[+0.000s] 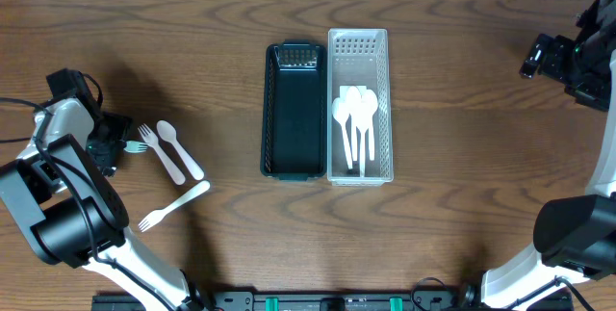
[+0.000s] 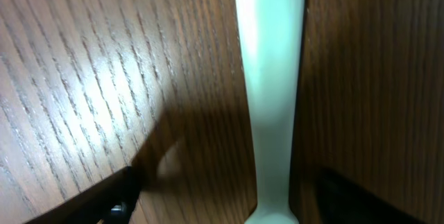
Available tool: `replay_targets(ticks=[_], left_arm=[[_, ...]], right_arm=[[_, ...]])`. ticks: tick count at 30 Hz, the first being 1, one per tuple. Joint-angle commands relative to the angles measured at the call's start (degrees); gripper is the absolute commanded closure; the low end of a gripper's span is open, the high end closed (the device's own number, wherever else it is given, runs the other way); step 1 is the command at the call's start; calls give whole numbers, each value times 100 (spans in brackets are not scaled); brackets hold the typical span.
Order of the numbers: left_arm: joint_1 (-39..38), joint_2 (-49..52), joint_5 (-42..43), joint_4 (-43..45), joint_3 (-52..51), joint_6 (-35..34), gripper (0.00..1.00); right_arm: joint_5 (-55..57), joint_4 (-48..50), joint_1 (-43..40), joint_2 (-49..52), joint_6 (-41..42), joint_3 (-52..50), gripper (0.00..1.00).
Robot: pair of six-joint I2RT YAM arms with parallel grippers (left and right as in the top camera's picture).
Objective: Pack container
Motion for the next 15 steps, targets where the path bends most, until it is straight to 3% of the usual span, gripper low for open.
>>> replay_targets(ticks=[1,3,5,7,15], left_arm=[[20,227,-9,37,-232,31,28],[20,227,-9,55,-232,37,36],[20,227,-9,63,-232,37,54],[20,227,-9,74,-232,37,65],[20,227,15,98,-232,35,79]], right_arm=[[-9,-42,17,24,24,-37,1],[-9,-63,17,24,24,-37,1],[-9,-70,17,24,24,-37,1],[-9,-81,17,24,24,-37,1],[-9,-85,17,24,24,-37,1]])
